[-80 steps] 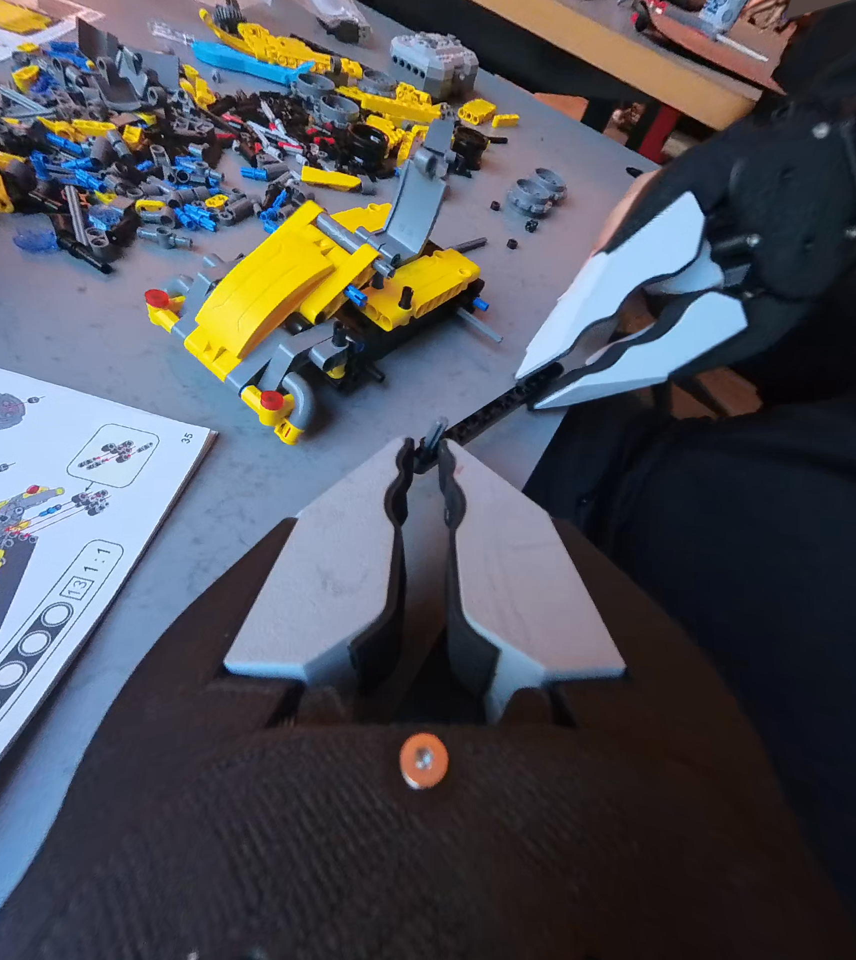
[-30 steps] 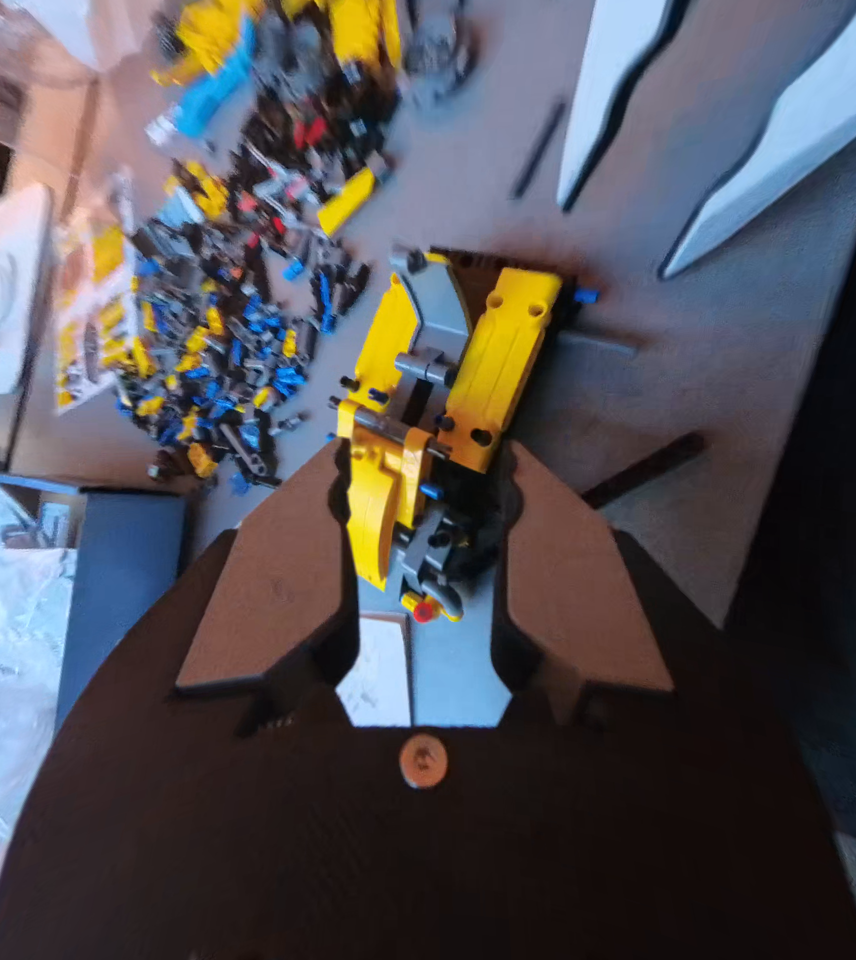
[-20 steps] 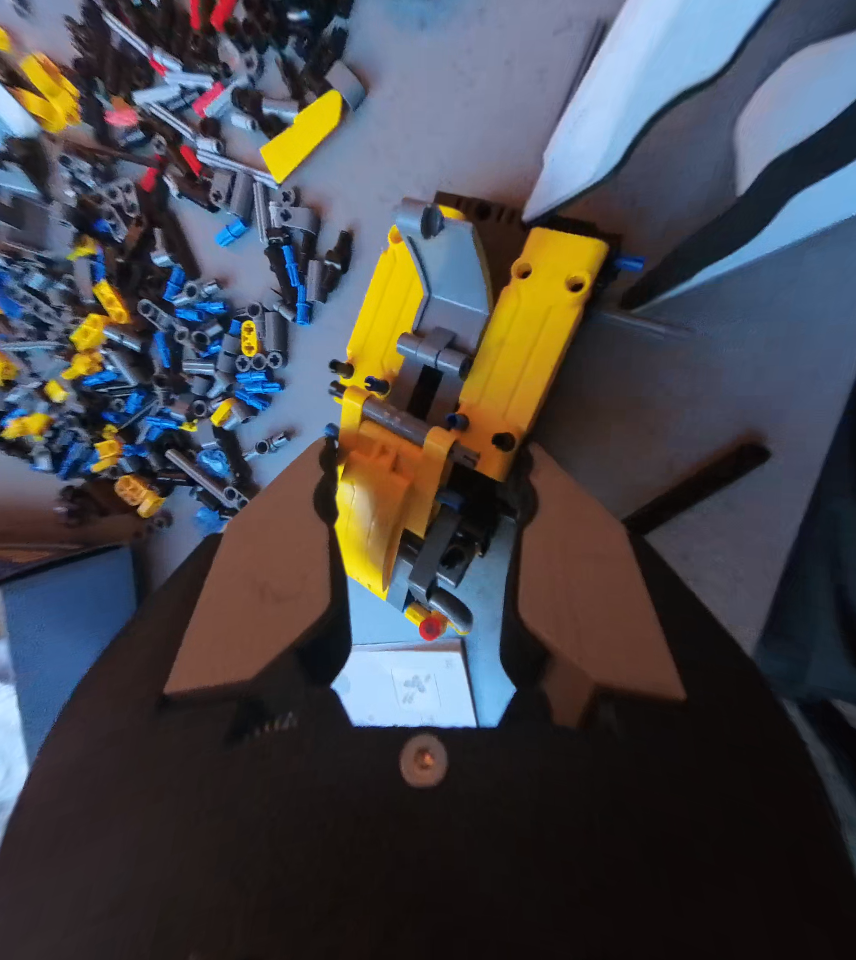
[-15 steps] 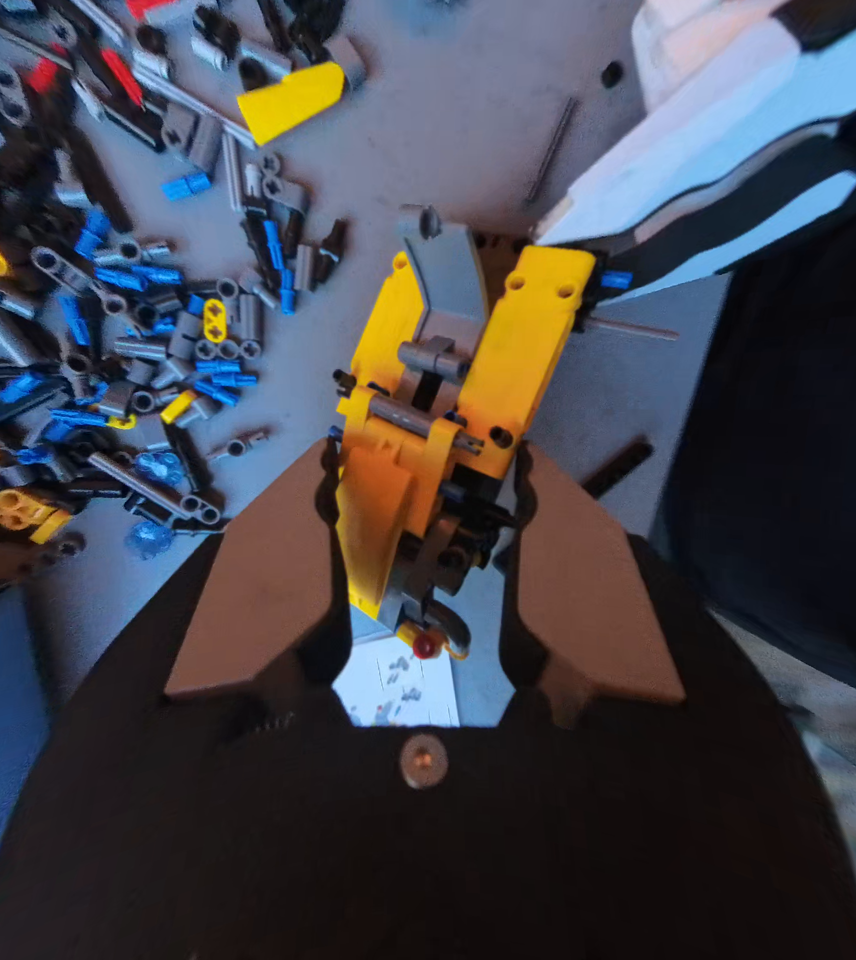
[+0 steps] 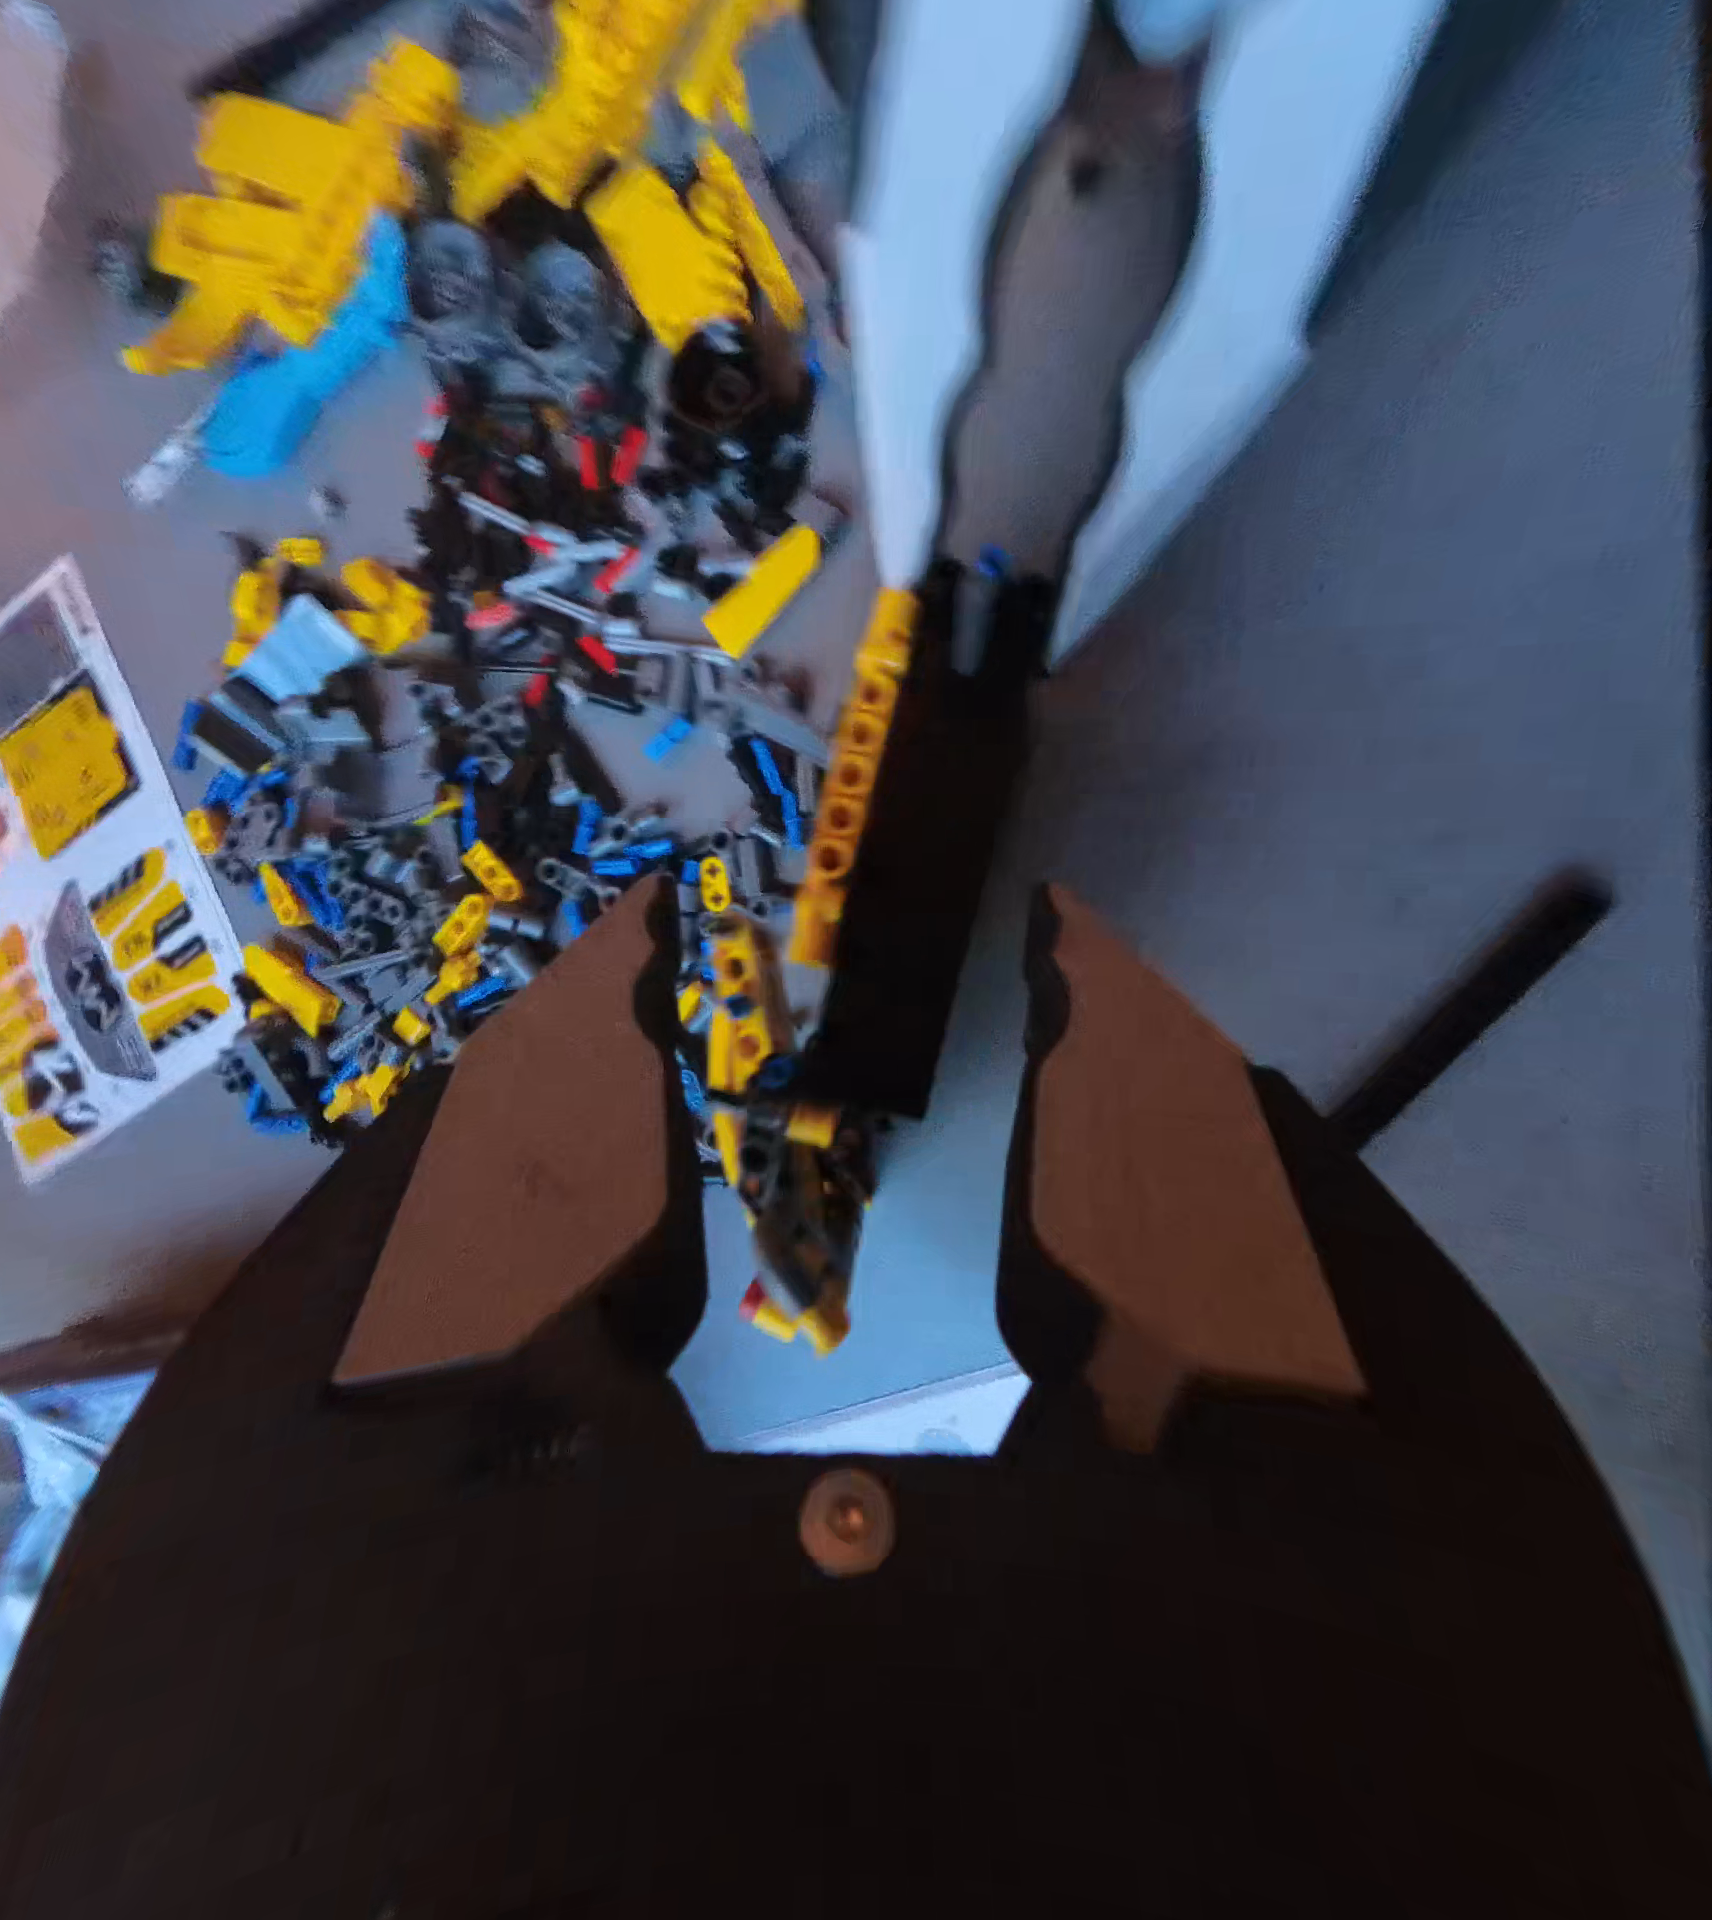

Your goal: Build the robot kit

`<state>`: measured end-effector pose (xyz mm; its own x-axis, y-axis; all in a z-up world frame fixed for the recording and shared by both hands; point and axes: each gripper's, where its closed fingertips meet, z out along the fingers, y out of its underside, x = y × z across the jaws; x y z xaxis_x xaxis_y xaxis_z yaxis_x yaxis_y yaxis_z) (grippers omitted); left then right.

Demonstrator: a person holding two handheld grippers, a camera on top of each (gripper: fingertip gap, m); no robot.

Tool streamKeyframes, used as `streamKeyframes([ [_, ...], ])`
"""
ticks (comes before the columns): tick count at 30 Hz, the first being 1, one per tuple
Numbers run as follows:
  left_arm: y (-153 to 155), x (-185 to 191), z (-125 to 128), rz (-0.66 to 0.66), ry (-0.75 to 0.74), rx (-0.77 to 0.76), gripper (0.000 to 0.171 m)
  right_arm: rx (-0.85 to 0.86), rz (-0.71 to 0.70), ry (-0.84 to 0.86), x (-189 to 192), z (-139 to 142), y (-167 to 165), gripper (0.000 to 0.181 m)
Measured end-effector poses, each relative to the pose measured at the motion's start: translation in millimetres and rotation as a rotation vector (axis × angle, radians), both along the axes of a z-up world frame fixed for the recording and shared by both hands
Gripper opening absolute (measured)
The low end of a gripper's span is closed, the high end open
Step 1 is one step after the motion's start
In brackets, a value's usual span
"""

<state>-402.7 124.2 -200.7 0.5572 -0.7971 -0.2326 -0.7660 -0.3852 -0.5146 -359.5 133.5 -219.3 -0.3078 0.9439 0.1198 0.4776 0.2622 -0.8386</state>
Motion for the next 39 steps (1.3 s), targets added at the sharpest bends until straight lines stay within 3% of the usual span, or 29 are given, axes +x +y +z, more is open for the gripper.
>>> streamKeyframes([
  [2, -0.4, -1.7, -25.5, -0.044, 0.163, 0.001, 0.066, -0.064, 0.001, -0.013, -1.6, 1.3, 1.4, 0.025],
  [3, 8.6, -6.9, -26.4, -0.022, 0.216, 0.059, 0.052, -0.077, 0.0, -0.015, -1.1, 1.6, 3.3, 0.025],
  [7, 4.7, 4.2, -22.3, 0.031, 0.037, -0.056, 0.045, -0.031, -0.026, 0.021, 6.5, 9.6, 10.9, 0.026],
  [10, -1.0, 4.6, -22.5, 0.113, -0.084, -0.147, 0.045, -0.105, -0.014, 0.069, 11.7, 21.7, 1.1, 0.033],
  [13, -1.5, 7.3, -22.1, 0.151, -0.173, -0.146, 0.045, -0.142, -0.053, 0.108, 12.3, 23.6, 6.8, 0.023],
  [17, -3.5, 18.2, -21.9, 0.149, -0.264, -0.149, 0.046, -0.135, -0.096, 0.101, 6.6, 19.2, 16.5, 0.03],
  [21, -2.3, 18.4, -23.7, 0.128, -0.204, -0.08, 0.048, -0.13, -0.058, 0.065, 8.2, 18.2, 14.6, 0.026],
  [26, -1.3, 25.6, -39.5, 0.082, 0.031, -0.009, 0.053, -0.151, -0.038, 0.037, 13.4, 17.5, 10.0, 0.02],
  [30, -3.2, 31.2, -38.5, 0.081, 0.022, 0.009, 0.052, -0.19, -0.042, 0.034, 17.9, 16.4, 7.3, 0.021],
  [35, -4.0, 43.5, -42.2, 0.057, -0.077, -0.048, 0.054, -0.028, -0.068, 0.022, 15.1, 12.3, 8.4, 0.02],
  [39, -1.6, 39.1, -46.4, 0.044, 0.043, -0.011, 0.052, -0.004, -0.061, 0.04, 15.2, 12.5, 9.9, 0.018],
])
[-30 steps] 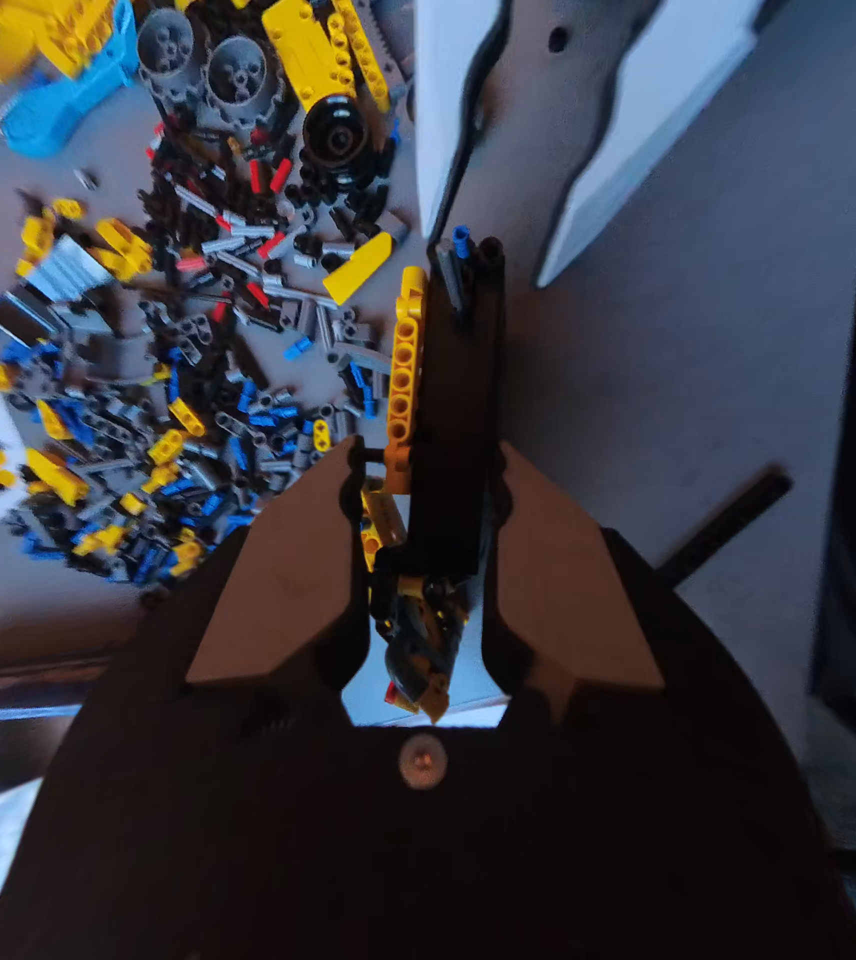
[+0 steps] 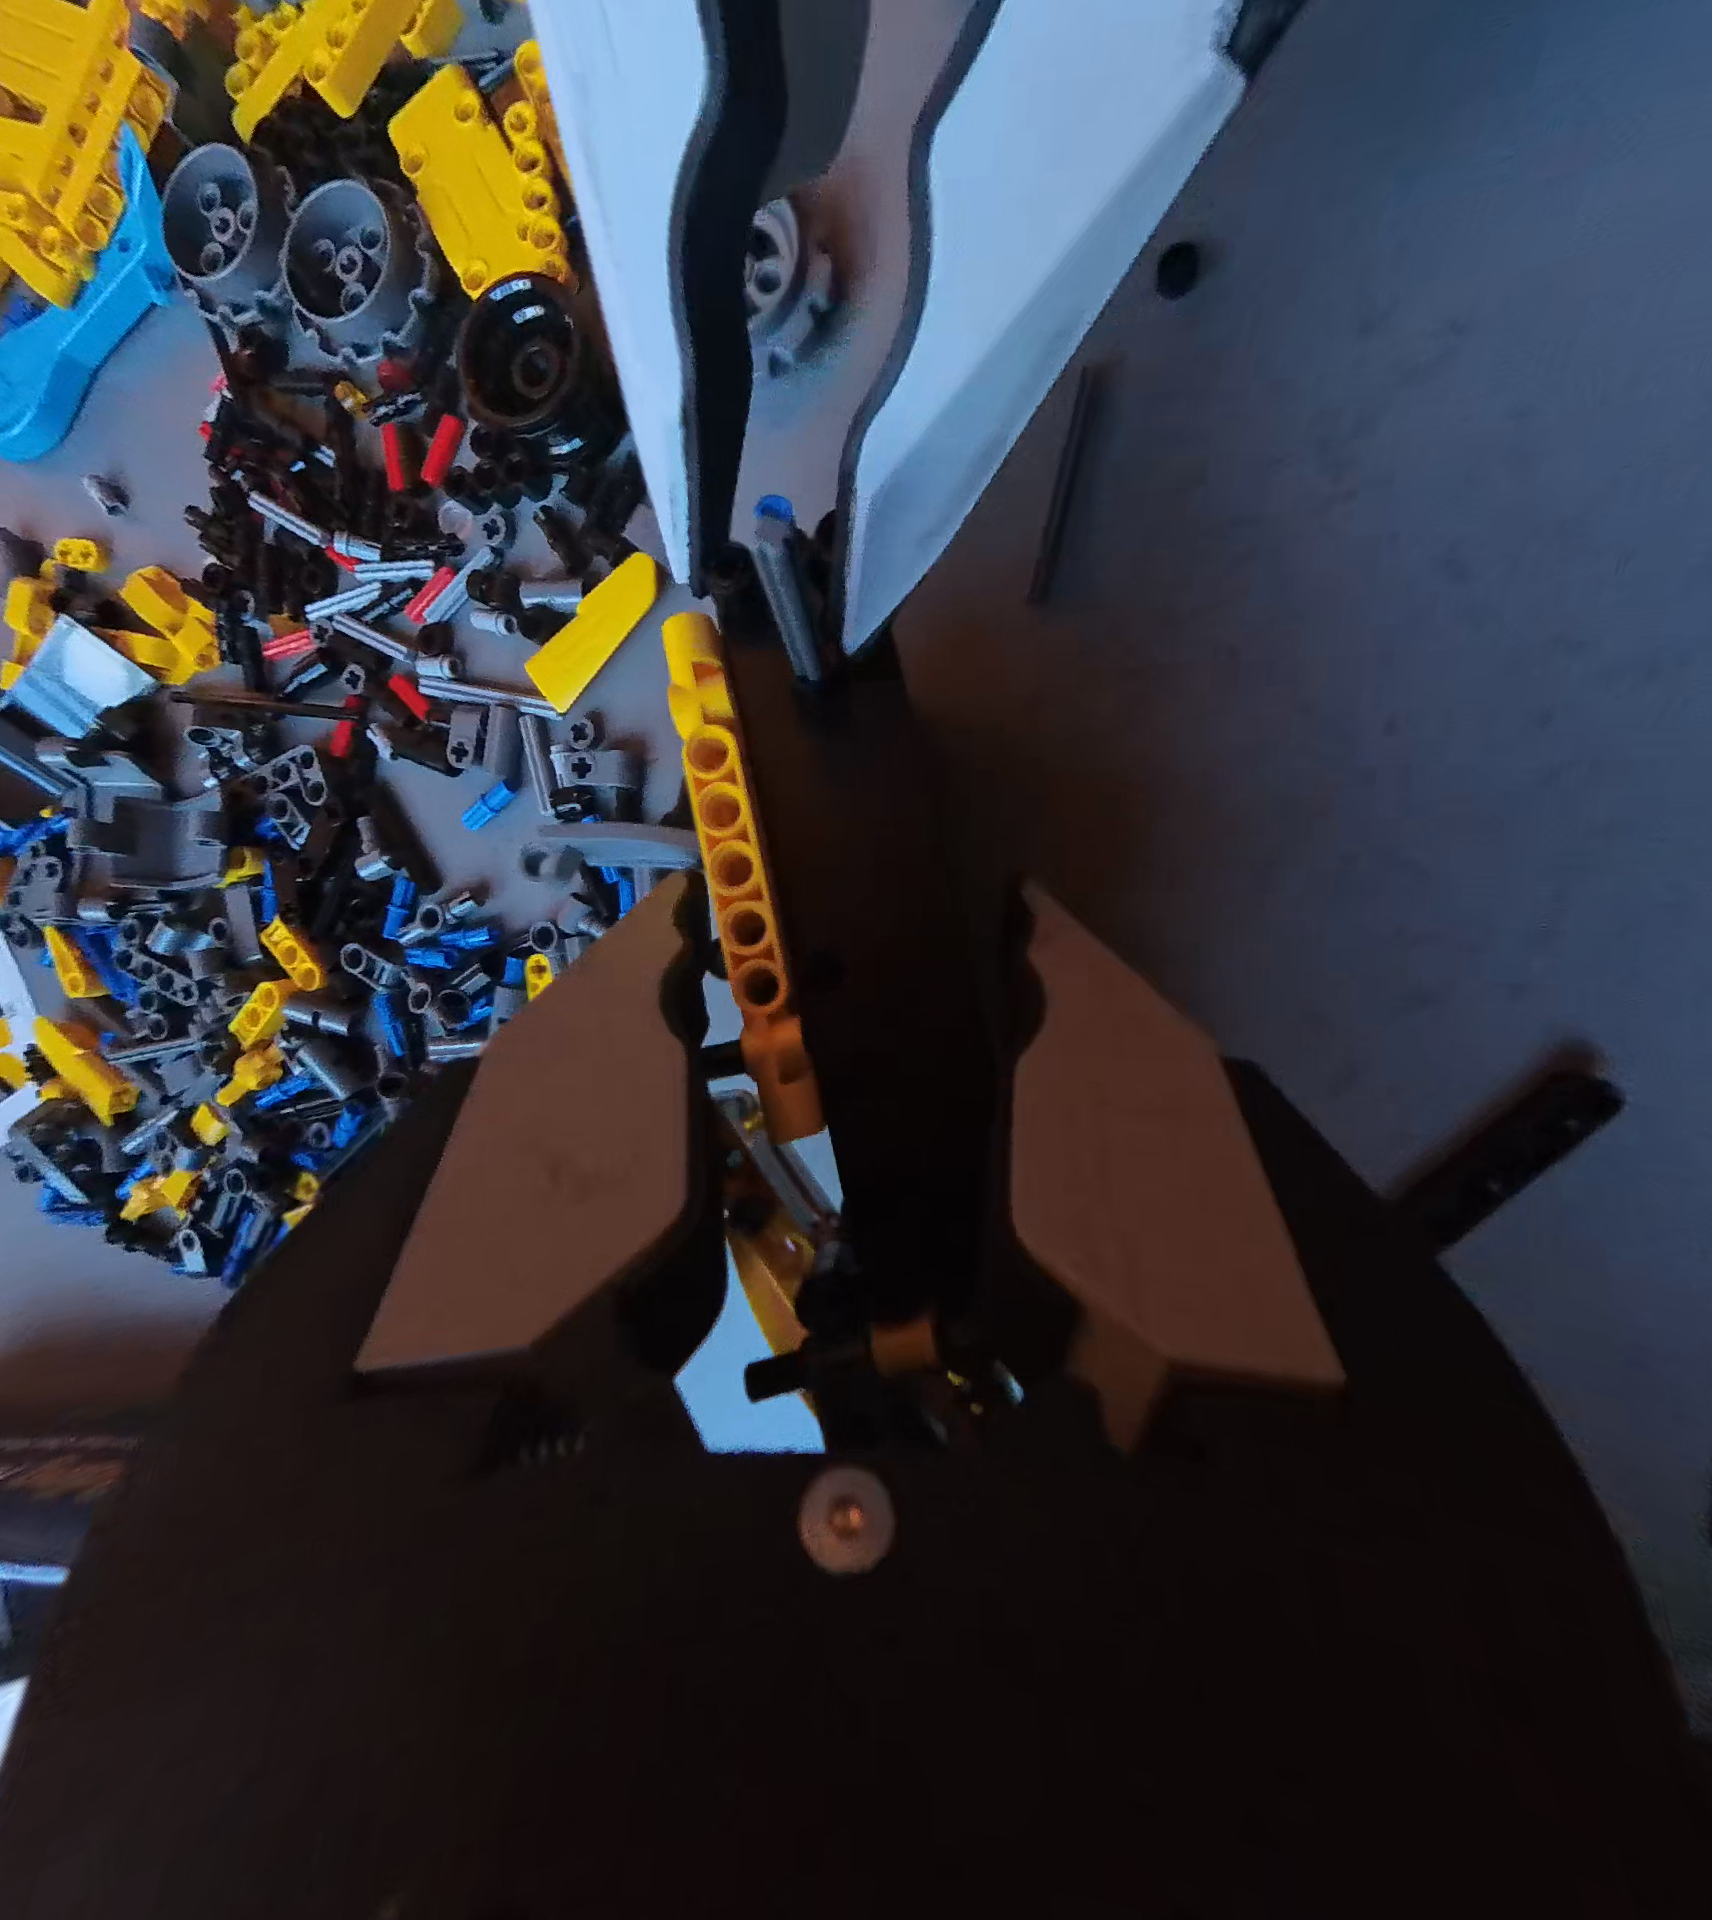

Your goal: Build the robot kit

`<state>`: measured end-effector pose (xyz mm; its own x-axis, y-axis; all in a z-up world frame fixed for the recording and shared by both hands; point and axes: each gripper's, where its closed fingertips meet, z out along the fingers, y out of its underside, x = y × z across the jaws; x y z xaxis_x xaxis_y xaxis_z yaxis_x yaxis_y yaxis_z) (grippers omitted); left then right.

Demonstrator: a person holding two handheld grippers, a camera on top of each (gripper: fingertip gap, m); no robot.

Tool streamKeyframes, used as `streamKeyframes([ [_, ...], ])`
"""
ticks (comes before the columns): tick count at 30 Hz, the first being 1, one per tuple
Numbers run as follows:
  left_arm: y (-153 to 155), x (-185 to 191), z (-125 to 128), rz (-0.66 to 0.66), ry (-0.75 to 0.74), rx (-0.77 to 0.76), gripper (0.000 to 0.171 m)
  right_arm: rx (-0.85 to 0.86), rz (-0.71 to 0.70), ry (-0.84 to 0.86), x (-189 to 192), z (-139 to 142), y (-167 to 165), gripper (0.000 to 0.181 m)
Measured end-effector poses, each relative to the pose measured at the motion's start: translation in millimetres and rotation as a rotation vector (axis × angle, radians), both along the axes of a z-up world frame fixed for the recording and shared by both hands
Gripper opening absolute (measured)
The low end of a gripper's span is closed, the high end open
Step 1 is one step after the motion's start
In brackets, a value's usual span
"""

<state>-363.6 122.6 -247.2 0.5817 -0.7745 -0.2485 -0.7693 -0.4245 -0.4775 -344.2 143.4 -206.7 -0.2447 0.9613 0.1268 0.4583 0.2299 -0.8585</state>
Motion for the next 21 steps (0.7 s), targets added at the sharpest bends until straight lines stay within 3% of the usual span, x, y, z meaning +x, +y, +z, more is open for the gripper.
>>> streamKeyframes([
  [4, 3.5, -3.7, 0.7, 0.056, -0.064, -0.032, 0.049, 0.159, -0.017, 0.055, -5.4, 4.7, 4.5, 0.016],
  [10, 12.1, -7.6, 9.9, 0.134, -0.191, -0.043, 0.049, -0.076, -0.105, 0.192, -15.3, 25.4, 16.3, 0.015],
  [16, 10.6, -0.5, 15.8, 0.133, -0.283, -0.063, 0.05, -0.258, -0.036, 0.261, -12.6, 39.4, 13.4, 0.017],
  [17, 9.2, 0.6, 15.7, 0.126, -0.293, -0.074, 0.049, -0.275, -0.008, 0.265, -10.4, 41.8, 12.1, 0.004],
  [21, 4.2, -3.2, 10.8, 0.098, -0.261, -0.109, 0.049, -0.173, -0.056, 0.221, 0.0, 42.4, 26.2, 0.0],
])
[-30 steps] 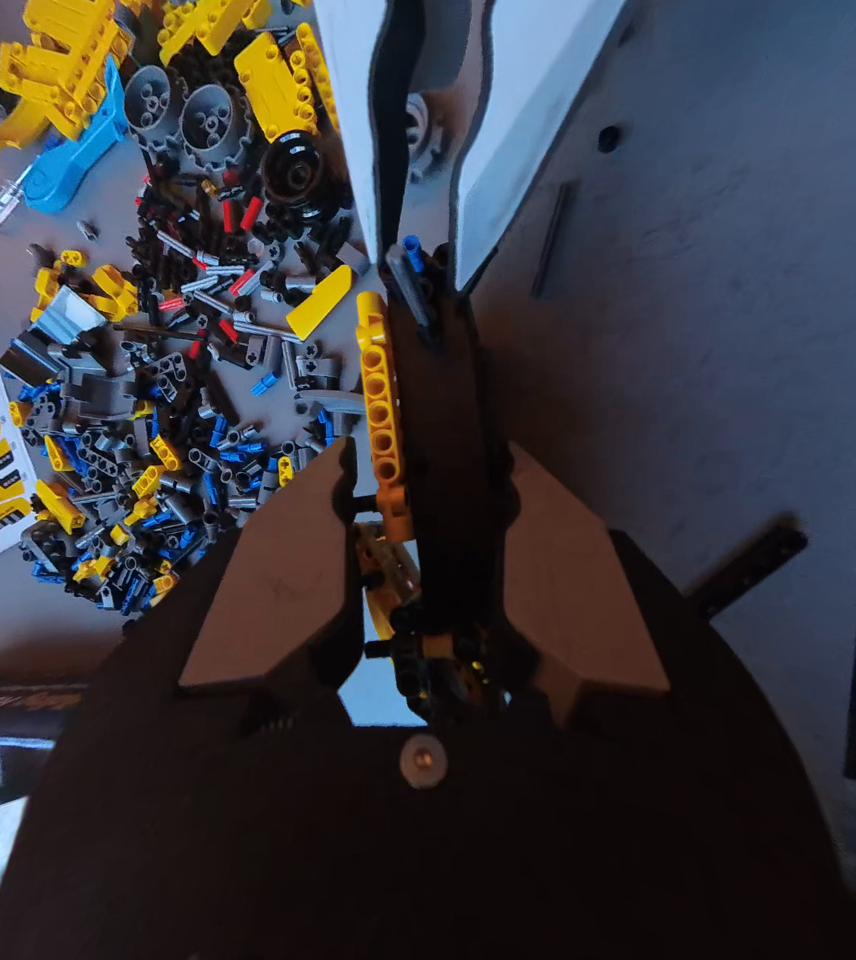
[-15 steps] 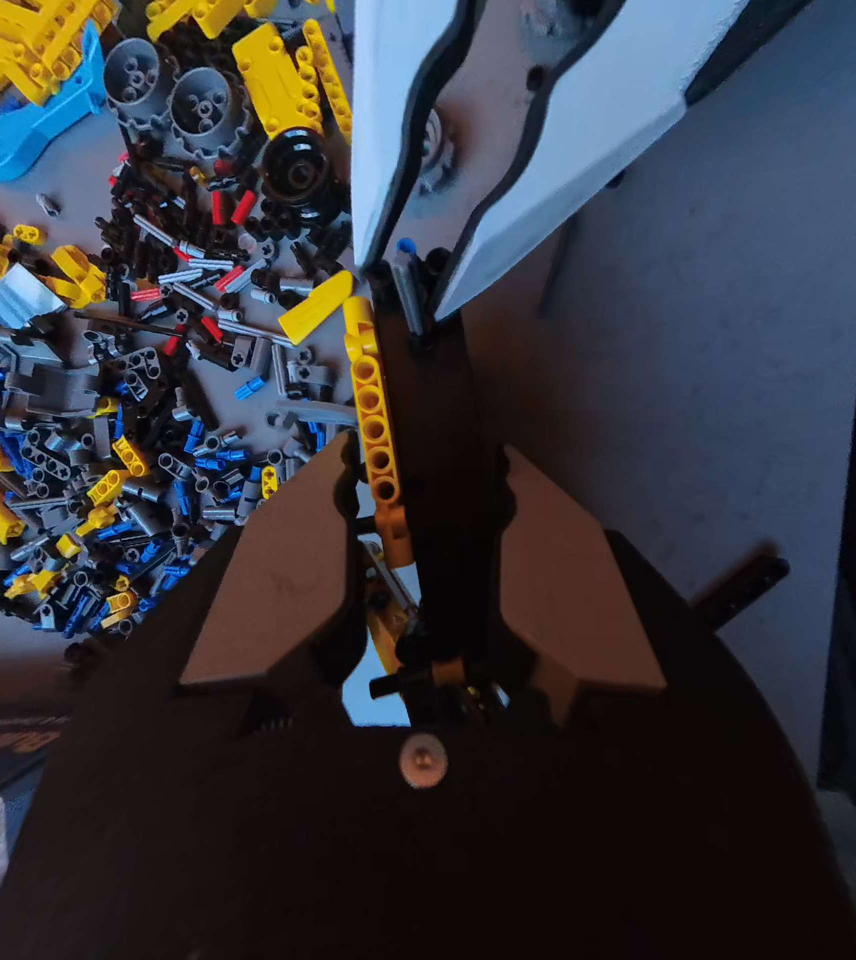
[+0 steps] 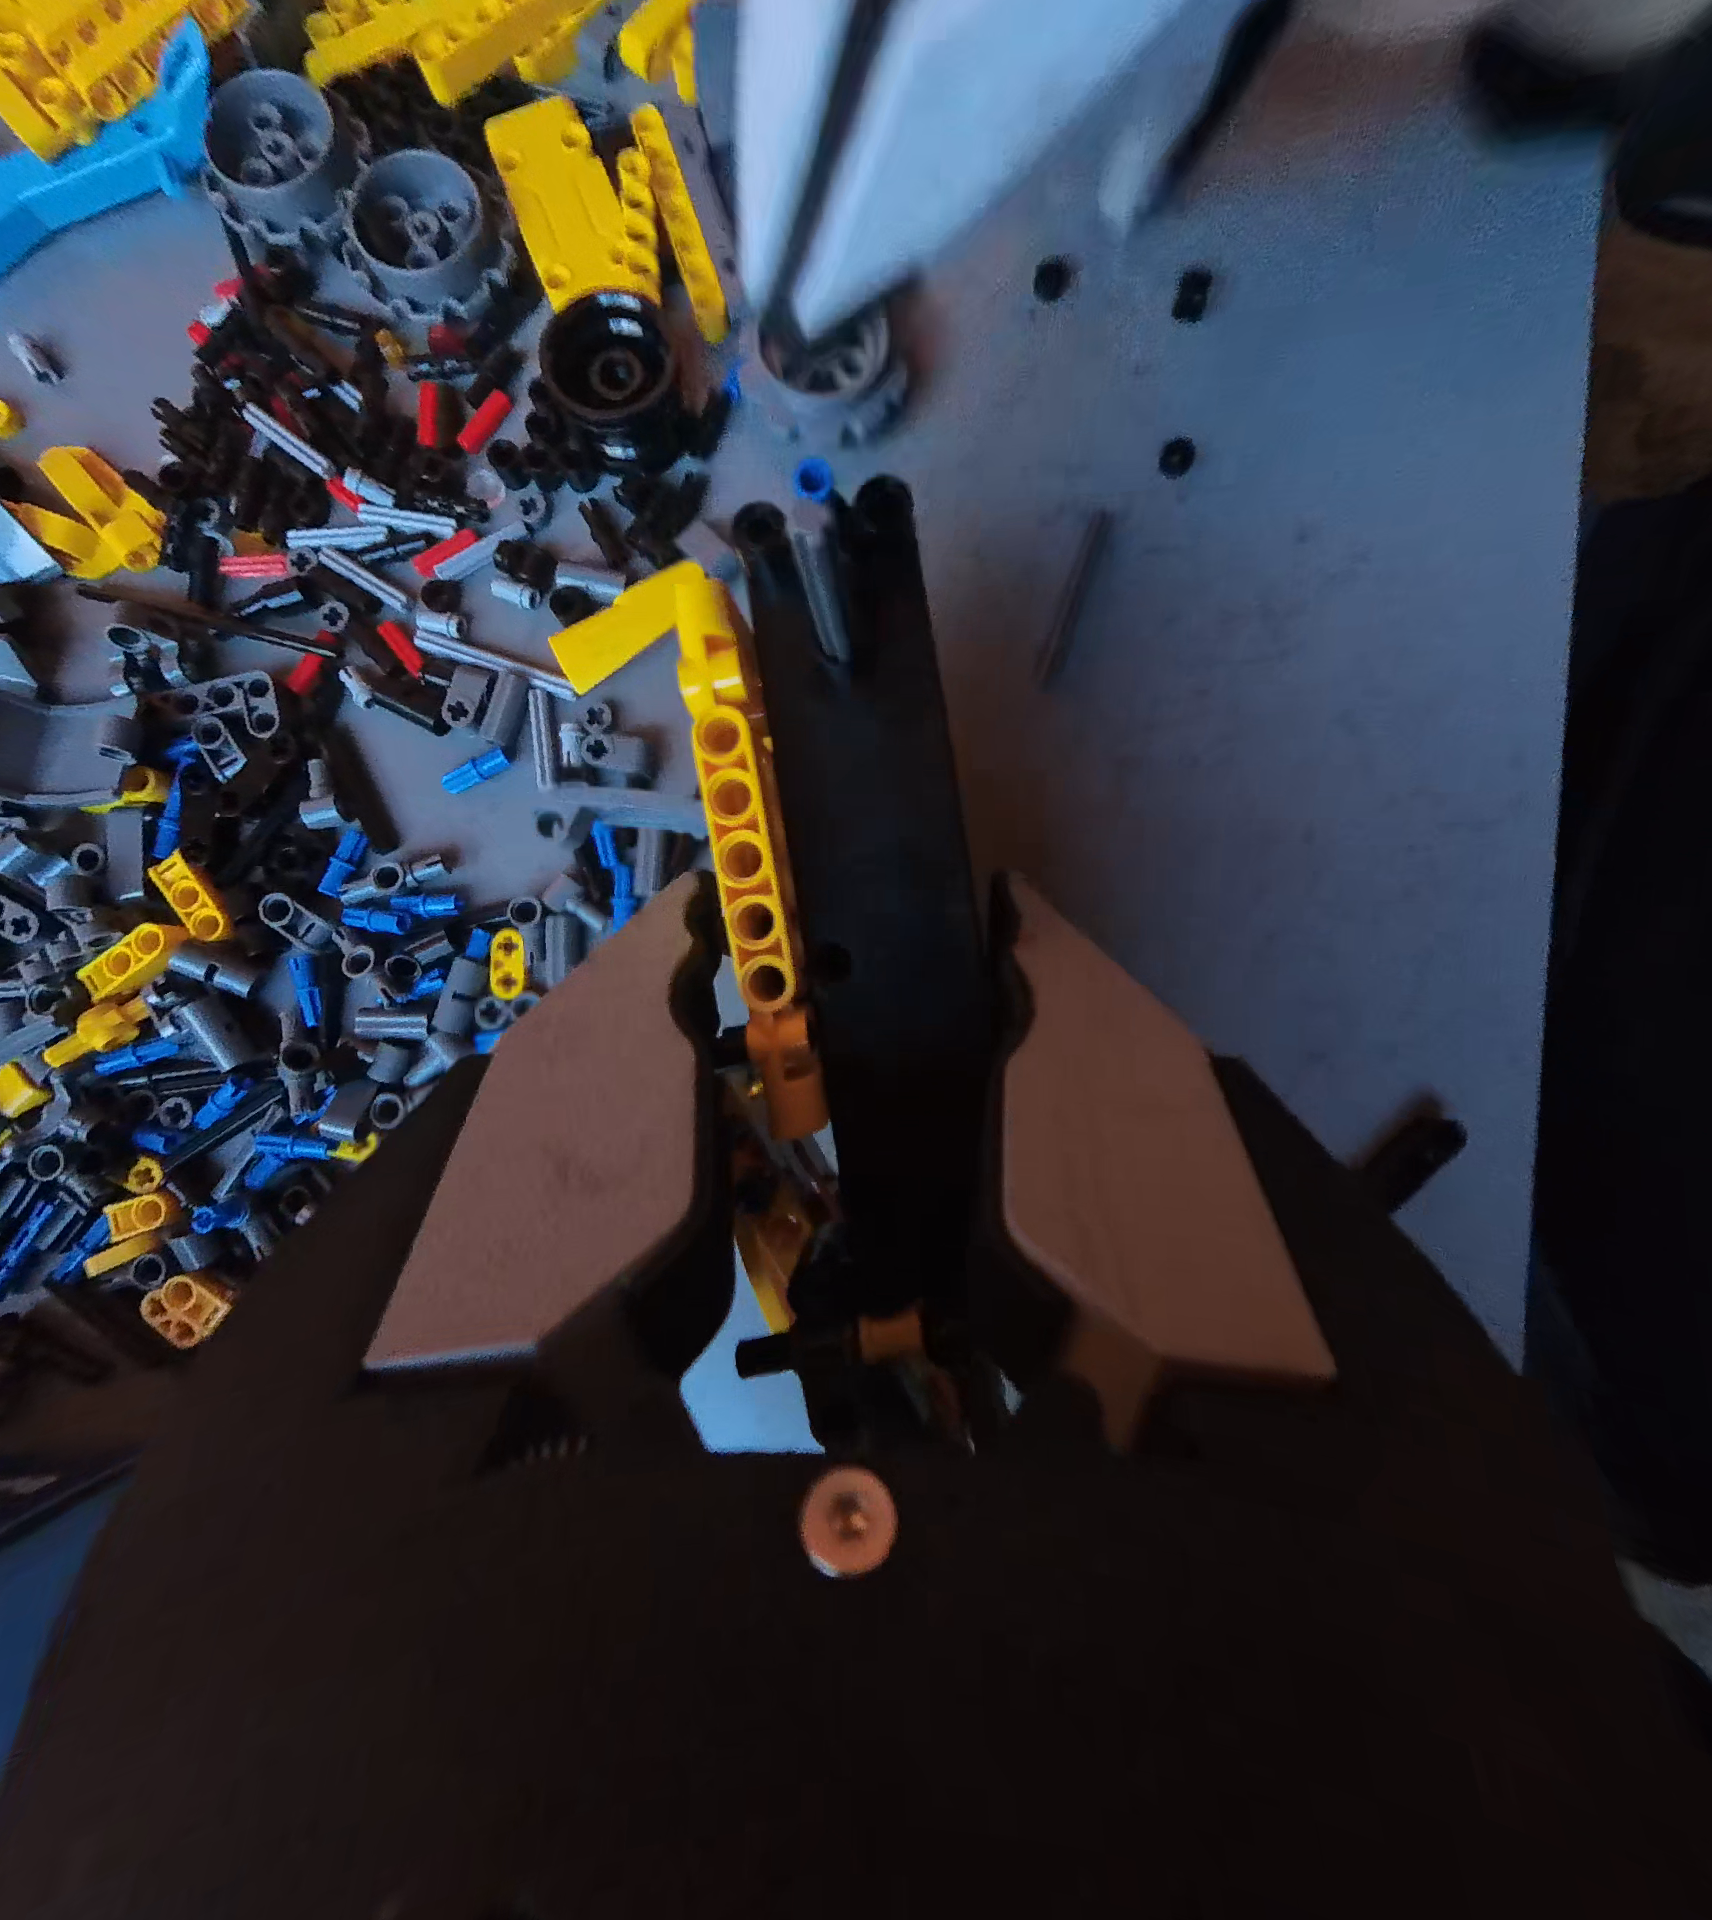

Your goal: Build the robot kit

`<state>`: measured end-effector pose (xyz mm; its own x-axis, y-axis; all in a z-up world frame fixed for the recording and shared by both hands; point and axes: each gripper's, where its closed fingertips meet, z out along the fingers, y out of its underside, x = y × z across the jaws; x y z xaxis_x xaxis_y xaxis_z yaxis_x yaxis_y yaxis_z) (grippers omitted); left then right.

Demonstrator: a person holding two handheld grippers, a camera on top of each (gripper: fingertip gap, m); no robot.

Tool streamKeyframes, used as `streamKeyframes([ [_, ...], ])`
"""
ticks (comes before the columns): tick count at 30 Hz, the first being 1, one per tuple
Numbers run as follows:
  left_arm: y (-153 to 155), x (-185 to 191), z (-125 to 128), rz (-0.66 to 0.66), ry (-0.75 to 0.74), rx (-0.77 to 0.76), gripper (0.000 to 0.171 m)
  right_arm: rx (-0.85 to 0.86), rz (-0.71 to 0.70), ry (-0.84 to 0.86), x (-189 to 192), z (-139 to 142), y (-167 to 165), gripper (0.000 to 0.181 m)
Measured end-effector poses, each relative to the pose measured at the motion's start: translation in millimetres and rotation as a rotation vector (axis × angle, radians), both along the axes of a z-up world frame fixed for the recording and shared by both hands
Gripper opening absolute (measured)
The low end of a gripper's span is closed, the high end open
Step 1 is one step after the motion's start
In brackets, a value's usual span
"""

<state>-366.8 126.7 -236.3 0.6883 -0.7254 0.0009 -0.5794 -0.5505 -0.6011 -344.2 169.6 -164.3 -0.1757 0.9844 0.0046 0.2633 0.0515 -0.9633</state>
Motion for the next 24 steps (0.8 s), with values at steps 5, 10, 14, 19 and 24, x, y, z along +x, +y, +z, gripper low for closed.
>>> streamKeyframes([
  [5, -7.4, 0.7, -7.8, -0.064, 0.073, -0.043, 0.049, 0.006, -0.02, -0.057, 14.2, -4.3, 7.4, 0.024],
  [10, -6.6, 4.2, -8.9, -0.086, 0.057, -0.061, 0.049, 0.036, 0.035, -0.072, 13.3, -10.4, -10.4, 0.021],
  [14, -8.5, 5.5, -10.0, -0.099, 0.068, -0.065, 0.051, 0.017, 0.045, -0.072, 12.2, -11.0, -11.5, 0.027],
  [19, -8.1, 6.1, -9.7, -0.116, 0.071, -0.053, 0.052, 0.016, 0.071, -0.062, 9.3, -9.2, -15.2, 0.032],
  [24, -9.8, 3.9, -9.6, -0.191, 0.036, -0.104, 0.051, 0.036, 0.055, -0.047, 5.5, -0.9, -6.7, 0.034],
])
